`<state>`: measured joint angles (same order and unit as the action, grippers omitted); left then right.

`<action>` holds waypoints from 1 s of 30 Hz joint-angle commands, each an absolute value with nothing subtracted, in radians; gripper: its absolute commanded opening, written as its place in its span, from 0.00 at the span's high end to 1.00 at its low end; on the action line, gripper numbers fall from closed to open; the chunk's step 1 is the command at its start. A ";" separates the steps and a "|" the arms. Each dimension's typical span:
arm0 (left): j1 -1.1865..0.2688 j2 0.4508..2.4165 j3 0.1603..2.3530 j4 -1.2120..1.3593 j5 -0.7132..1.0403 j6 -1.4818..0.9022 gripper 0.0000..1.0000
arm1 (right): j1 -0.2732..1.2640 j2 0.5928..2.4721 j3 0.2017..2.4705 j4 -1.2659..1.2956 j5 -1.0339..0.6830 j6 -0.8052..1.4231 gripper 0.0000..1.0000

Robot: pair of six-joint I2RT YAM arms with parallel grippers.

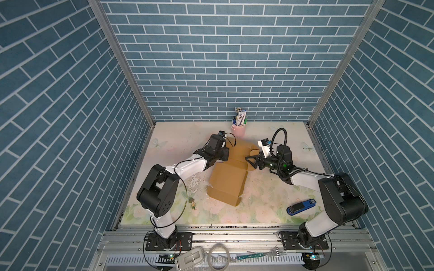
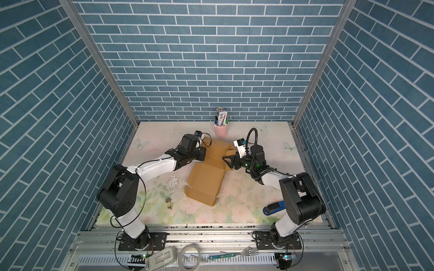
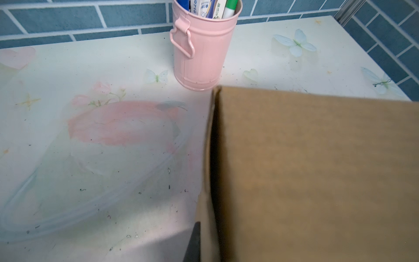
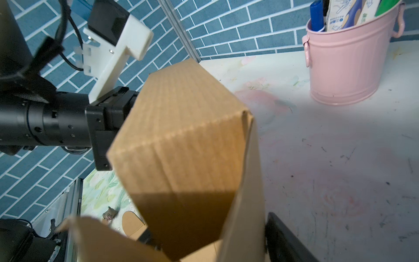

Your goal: Fold the paper box

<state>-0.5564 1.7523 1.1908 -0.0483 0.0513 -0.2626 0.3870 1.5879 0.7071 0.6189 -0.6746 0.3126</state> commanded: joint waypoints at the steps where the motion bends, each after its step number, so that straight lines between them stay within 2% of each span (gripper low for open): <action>1: -0.549 1.785 1.268 -0.150 0.136 -0.294 0.97 | 0.383 1.563 0.726 0.617 -0.695 0.347 0.30; 13: -0.546 1.832 1.431 -0.378 0.139 -0.285 0.97 | 0.344 1.564 0.741 0.673 -0.778 0.391 0.30; 30: -0.546 1.827 1.342 -0.281 0.049 -0.328 0.98 | 0.345 1.499 0.690 0.762 -0.815 0.472 0.20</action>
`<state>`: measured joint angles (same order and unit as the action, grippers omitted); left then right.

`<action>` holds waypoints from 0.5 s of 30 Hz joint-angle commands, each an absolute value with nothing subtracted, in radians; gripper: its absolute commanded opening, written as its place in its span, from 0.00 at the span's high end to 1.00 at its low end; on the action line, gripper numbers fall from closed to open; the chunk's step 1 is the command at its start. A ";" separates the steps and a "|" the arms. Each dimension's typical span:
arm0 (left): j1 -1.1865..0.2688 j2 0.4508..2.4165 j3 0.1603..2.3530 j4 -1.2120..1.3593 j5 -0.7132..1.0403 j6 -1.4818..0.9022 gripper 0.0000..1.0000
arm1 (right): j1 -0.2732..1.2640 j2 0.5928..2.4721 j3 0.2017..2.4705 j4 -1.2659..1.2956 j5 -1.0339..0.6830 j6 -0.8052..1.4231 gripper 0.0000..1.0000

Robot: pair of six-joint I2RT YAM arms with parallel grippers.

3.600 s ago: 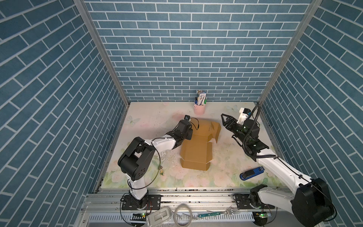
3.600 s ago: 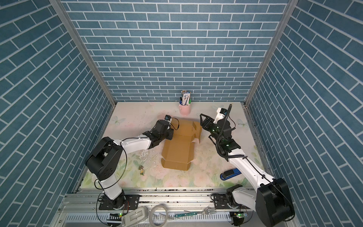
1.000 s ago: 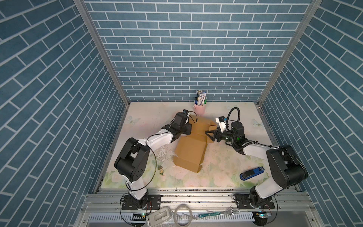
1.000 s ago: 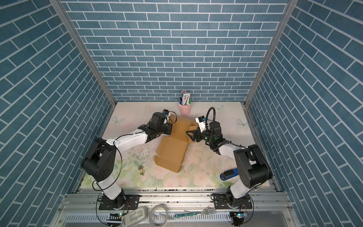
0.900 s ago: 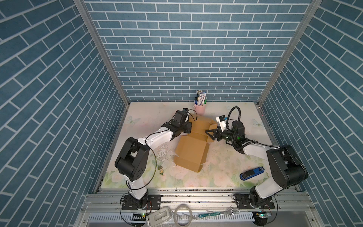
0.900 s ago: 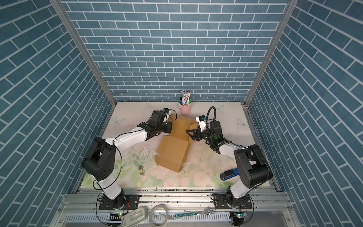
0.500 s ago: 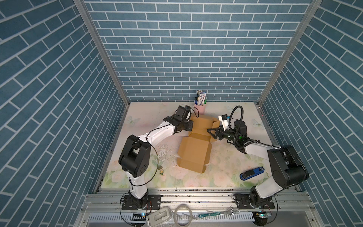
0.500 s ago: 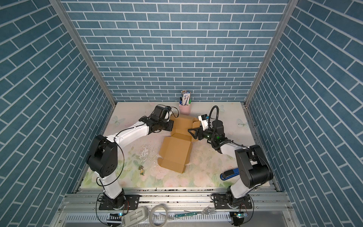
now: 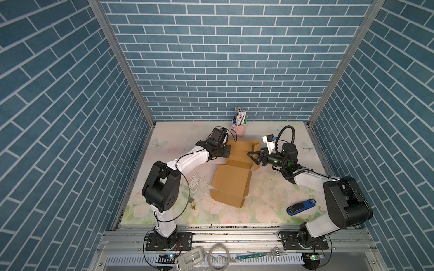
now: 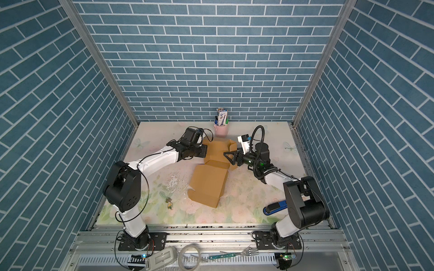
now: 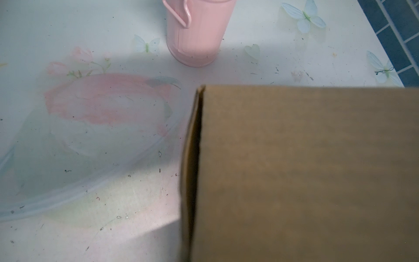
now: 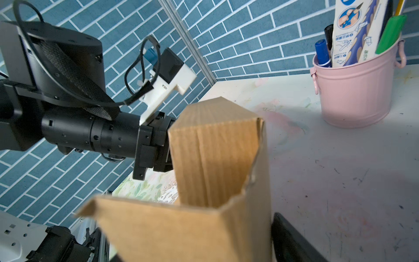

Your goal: Fold the paper box

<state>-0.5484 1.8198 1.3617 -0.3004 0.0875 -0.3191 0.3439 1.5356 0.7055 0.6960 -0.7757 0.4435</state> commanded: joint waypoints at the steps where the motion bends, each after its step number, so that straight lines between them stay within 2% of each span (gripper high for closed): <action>1: -0.546 1.826 1.337 -0.275 0.047 -0.327 0.98 | 0.345 1.493 0.684 0.766 -0.800 0.475 0.19; 5: -0.546 1.817 1.318 -0.259 0.039 -0.327 0.98 | 0.346 1.469 0.665 0.773 -0.764 0.468 0.14; 15: -0.545 1.814 1.298 -0.239 0.043 -0.320 0.99 | 0.297 1.366 0.628 0.759 -0.709 0.437 0.14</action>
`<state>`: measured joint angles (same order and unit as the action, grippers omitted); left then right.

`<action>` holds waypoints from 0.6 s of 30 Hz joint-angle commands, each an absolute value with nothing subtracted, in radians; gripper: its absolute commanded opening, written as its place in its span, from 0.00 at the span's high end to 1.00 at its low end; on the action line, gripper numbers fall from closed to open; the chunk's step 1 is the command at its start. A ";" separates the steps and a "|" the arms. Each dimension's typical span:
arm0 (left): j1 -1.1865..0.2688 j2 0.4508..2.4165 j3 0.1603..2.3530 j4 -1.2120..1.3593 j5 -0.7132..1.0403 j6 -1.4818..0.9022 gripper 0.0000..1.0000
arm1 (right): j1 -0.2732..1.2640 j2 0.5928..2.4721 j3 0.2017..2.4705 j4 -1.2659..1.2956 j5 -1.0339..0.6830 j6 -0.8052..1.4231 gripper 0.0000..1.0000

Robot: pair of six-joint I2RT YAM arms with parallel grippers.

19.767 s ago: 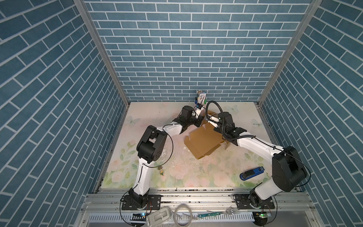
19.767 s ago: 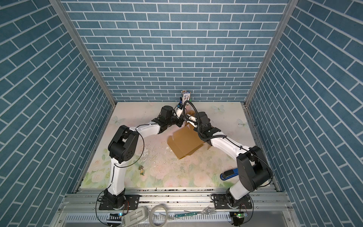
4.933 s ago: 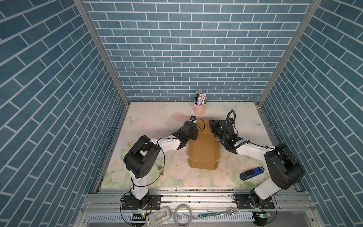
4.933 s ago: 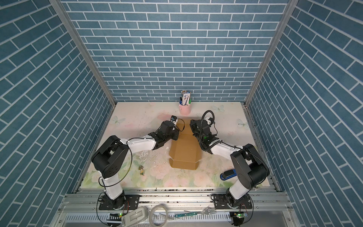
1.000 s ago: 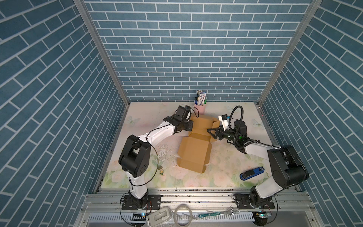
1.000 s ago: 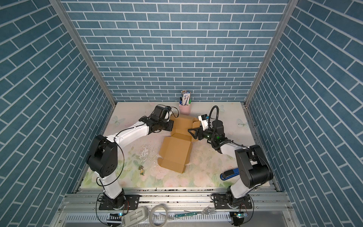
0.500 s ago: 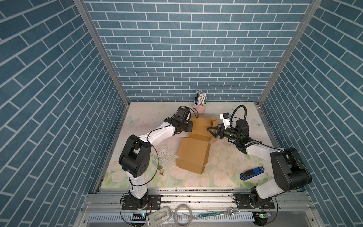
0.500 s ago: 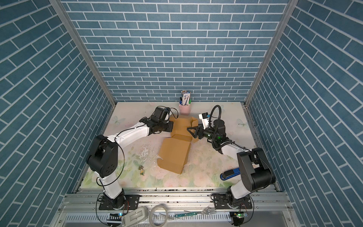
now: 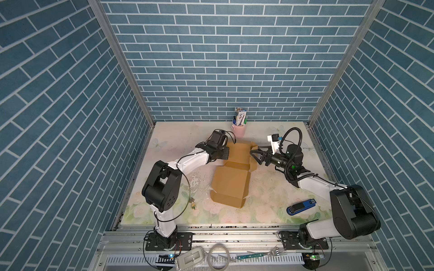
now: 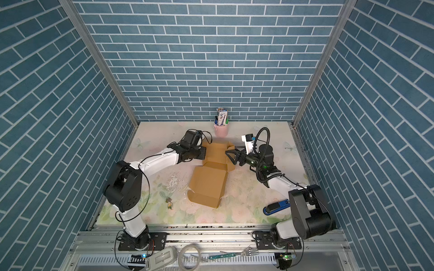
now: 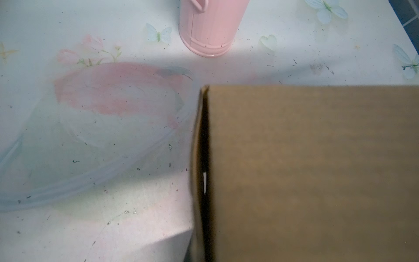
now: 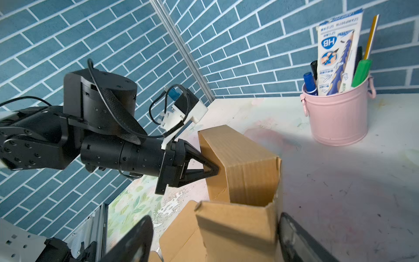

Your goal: Fold the paper box

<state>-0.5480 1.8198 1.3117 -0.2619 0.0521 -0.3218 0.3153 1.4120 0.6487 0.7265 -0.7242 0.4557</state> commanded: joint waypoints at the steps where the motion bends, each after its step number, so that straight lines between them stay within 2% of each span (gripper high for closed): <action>1: -0.545 1.815 1.295 -0.232 0.046 -0.321 0.99 | 0.283 1.356 0.623 0.753 -0.709 0.437 0.14; 11: -0.545 1.813 1.295 -0.215 0.068 -0.319 0.99 | 0.121 1.365 0.514 0.864 -0.770 0.515 0.21; 18: -0.545 1.800 1.278 -0.187 0.105 -0.300 0.99 | 0.028 1.539 0.470 1.091 -0.894 0.592 0.27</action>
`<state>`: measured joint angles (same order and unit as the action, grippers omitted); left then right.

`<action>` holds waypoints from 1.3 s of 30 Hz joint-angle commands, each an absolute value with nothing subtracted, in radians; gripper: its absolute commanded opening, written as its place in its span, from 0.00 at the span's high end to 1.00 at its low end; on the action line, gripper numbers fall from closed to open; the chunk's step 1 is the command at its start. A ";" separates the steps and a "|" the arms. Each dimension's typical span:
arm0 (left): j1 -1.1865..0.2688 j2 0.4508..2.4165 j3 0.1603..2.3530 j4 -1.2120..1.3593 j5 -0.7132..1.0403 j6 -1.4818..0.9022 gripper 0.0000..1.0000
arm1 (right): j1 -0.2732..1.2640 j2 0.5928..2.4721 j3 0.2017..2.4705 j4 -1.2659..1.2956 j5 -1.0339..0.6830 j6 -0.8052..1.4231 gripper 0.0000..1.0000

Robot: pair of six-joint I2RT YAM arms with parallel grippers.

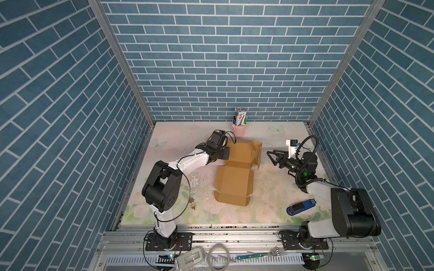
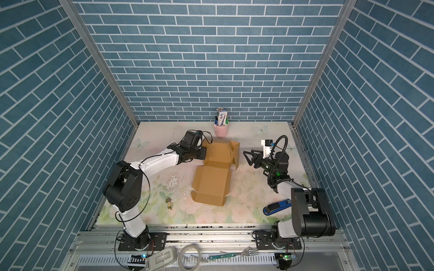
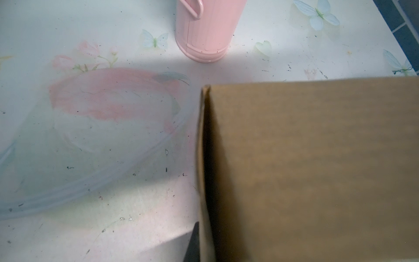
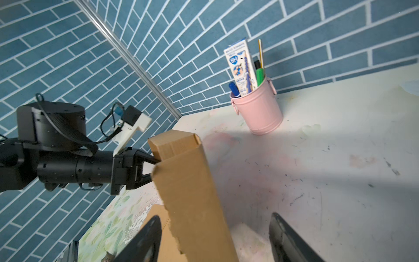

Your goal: Fold the paper box

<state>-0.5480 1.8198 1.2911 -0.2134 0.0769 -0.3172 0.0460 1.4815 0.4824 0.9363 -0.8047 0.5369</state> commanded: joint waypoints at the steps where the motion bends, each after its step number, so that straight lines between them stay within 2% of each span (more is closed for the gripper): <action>1: -0.546 1.797 1.275 -0.177 0.113 -0.296 0.99 | 0.027 1.572 0.481 1.116 -0.924 0.600 0.29; 9: -0.547 1.779 1.260 -0.137 0.174 -0.281 0.99 | 0.076 1.705 0.547 1.158 -0.980 0.597 0.36; 18: -0.551 1.787 1.276 -0.133 0.199 -0.284 0.99 | 0.154 1.672 0.573 1.083 -0.998 0.520 0.37; 24: -0.559 1.803 1.285 -0.132 0.196 -0.287 0.99 | 0.195 1.644 0.582 1.055 -0.997 0.505 0.44; 28: -0.564 1.814 1.291 -0.131 0.193 -0.288 0.99 | 0.219 1.632 0.593 1.028 -0.989 0.496 0.44; 35: -0.578 1.827 1.295 -0.130 0.175 -0.300 0.99 | 0.255 1.577 0.607 0.895 -0.927 0.435 0.44; 39: -0.589 1.827 1.290 -0.121 0.153 -0.311 0.99 | 0.281 1.532 0.608 0.781 -0.812 0.391 0.45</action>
<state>-0.5682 1.8122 1.2690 -0.1436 0.1577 -0.3027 0.2558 1.5723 0.5808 0.8665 -0.8833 0.4656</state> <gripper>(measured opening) 0.073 0.551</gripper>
